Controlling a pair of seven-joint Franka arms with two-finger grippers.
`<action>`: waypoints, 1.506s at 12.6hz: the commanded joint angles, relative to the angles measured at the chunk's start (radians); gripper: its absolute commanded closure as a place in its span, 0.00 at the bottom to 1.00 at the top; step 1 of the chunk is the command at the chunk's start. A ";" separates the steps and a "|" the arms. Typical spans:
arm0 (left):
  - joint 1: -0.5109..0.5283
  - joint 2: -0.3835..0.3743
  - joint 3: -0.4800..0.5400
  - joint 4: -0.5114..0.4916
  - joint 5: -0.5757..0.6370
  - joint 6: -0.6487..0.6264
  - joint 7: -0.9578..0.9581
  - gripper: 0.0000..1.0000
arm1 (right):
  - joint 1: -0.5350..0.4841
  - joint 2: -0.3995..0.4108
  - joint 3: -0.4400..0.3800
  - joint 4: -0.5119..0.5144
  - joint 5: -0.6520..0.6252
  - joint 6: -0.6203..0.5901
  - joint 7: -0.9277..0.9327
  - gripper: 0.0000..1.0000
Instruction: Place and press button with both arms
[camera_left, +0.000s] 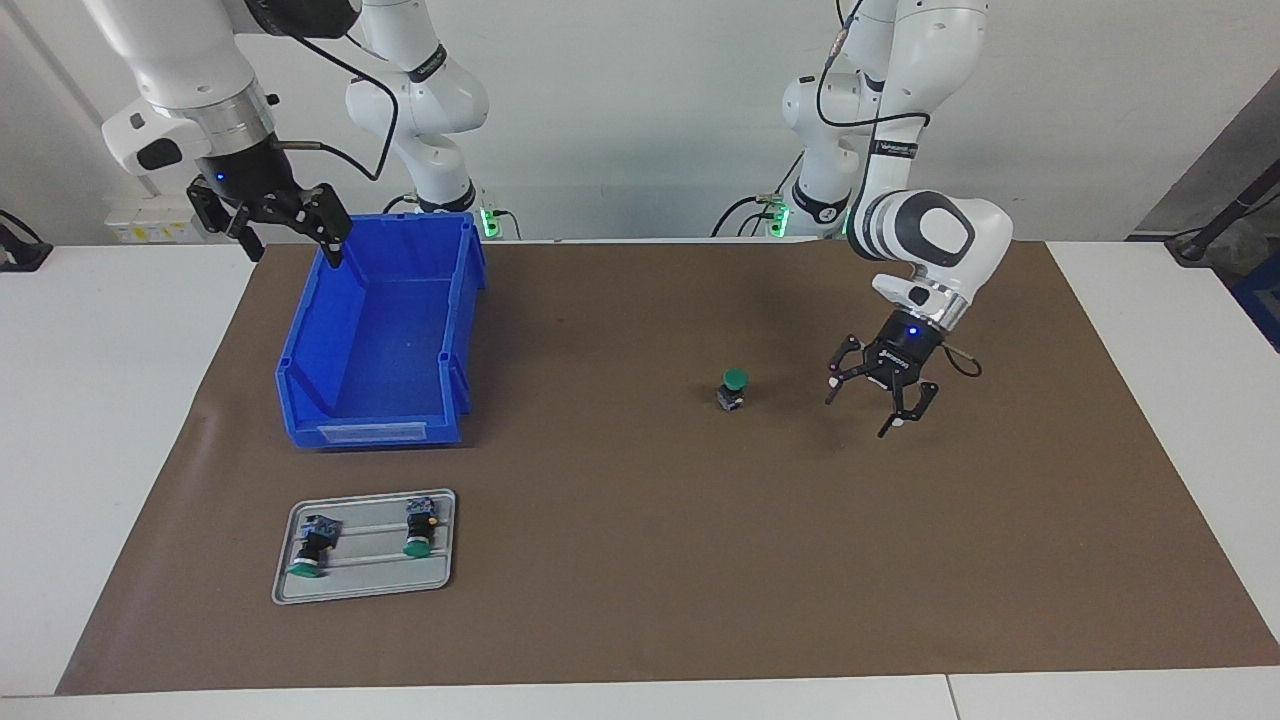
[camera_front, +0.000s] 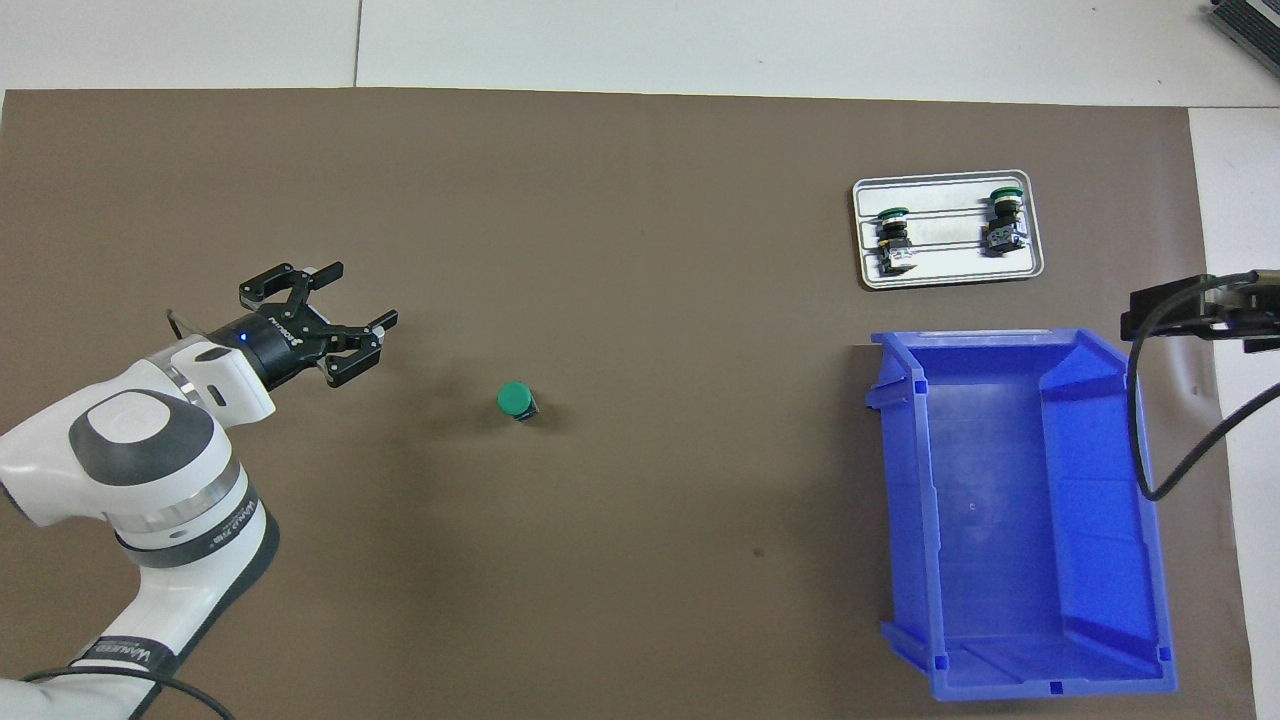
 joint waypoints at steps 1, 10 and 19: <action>0.041 0.073 -0.005 0.133 0.229 -0.074 -0.272 0.10 | -0.010 -0.012 0.007 -0.012 0.002 0.000 0.006 0.00; -0.043 0.072 -0.006 0.275 0.942 -0.258 -1.166 0.50 | -0.010 -0.012 0.007 -0.012 0.001 0.000 0.006 0.00; -0.301 0.010 -0.008 0.181 1.458 -0.355 -1.743 1.00 | -0.010 -0.010 0.005 -0.012 0.002 0.000 0.006 0.00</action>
